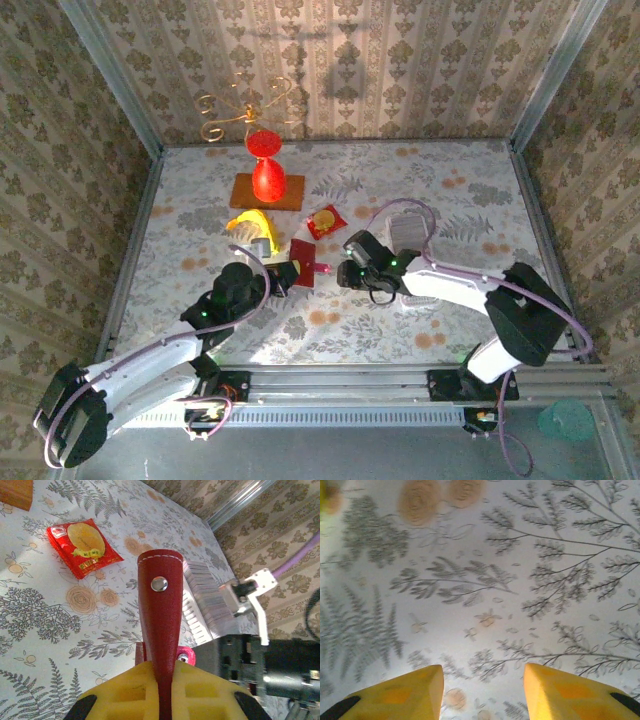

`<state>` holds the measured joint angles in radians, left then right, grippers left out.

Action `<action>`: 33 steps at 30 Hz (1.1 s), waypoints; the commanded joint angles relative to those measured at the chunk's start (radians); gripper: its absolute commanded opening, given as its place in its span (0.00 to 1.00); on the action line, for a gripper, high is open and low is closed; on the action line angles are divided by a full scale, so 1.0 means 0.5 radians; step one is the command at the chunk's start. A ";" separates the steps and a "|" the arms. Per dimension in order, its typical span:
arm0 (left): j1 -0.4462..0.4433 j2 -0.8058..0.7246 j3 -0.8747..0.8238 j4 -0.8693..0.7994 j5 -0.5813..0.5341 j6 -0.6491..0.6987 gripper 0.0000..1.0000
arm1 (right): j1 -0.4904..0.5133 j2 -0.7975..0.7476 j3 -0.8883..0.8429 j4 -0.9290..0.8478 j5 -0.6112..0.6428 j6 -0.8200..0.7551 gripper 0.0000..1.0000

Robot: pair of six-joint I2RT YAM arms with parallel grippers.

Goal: Put the credit cards into the card holder
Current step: Open the button on the card holder, then open the card holder at the center of the table.

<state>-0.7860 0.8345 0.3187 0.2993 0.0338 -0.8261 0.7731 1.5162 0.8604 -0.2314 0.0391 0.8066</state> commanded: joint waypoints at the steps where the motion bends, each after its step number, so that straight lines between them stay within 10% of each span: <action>1: -0.008 -0.030 -0.011 0.077 -0.026 -0.036 0.00 | 0.007 -0.235 -0.072 0.285 -0.207 -0.058 0.48; 14: -0.012 -0.017 -0.058 0.314 0.145 -0.106 0.00 | 0.003 -0.329 -0.178 0.601 -0.422 0.052 0.61; 27: -0.046 0.046 -0.122 0.399 0.147 -0.211 0.00 | -0.002 -0.164 -0.140 0.669 -0.502 0.031 0.00; 33: -0.177 0.211 -0.109 0.323 -0.033 -0.288 0.05 | 0.006 -0.167 -0.237 0.631 -0.523 0.026 0.00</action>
<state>-0.8463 0.9081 0.2691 0.4503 0.0566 -0.9302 0.7731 1.4300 0.7677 0.0799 -0.2043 0.8330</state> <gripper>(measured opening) 0.085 0.041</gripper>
